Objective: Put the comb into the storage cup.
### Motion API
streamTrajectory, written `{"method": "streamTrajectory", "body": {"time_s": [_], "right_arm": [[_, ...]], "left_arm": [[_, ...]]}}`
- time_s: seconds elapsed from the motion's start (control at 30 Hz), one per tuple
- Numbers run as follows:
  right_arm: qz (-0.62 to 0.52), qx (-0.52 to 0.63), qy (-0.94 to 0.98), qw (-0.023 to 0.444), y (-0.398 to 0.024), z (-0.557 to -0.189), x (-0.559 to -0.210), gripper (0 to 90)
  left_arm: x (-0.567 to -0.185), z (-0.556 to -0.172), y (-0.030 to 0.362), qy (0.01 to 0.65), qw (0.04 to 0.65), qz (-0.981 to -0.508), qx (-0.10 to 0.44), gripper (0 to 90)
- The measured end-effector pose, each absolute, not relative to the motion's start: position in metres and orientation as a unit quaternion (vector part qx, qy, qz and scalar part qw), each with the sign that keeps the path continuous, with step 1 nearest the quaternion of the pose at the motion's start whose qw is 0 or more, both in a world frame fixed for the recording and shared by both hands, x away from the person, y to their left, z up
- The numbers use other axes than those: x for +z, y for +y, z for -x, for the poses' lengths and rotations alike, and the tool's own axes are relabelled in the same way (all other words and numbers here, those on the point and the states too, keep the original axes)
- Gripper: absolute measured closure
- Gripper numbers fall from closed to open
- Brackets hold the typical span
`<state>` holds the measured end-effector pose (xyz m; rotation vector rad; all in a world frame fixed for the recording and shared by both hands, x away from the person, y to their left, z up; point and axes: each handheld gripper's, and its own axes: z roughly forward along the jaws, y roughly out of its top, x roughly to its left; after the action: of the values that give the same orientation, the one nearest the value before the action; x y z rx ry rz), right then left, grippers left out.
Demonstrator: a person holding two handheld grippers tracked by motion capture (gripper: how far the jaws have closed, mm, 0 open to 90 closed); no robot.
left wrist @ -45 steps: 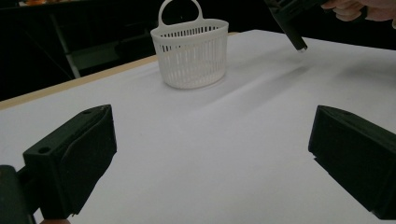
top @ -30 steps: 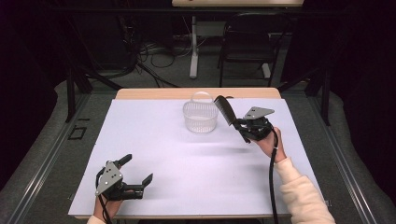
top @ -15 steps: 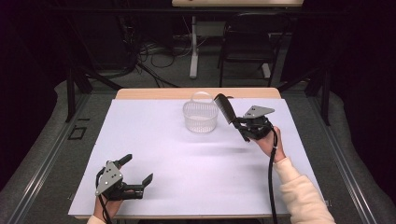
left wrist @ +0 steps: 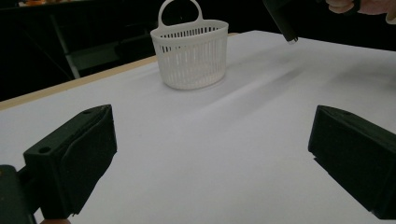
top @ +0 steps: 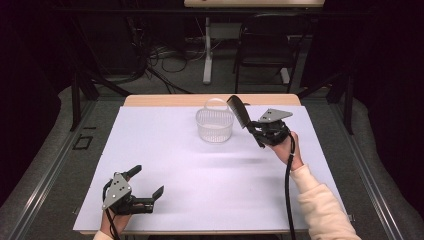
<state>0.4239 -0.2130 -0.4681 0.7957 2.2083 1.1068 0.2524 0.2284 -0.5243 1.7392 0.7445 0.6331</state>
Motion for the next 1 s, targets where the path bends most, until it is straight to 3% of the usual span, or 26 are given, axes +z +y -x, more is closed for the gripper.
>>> {"method": "streamTrajectory", "body": {"time_s": [1.0], "right_arm": [[-0.292, 0.410, 0.819, 0.276, -0.198, -0.439, -0.447, 72.1]], "left_arm": [[-0.524, -0.252, 0.228, 0.313, 0.546, -0.731, 0.265, 1.2]]}}
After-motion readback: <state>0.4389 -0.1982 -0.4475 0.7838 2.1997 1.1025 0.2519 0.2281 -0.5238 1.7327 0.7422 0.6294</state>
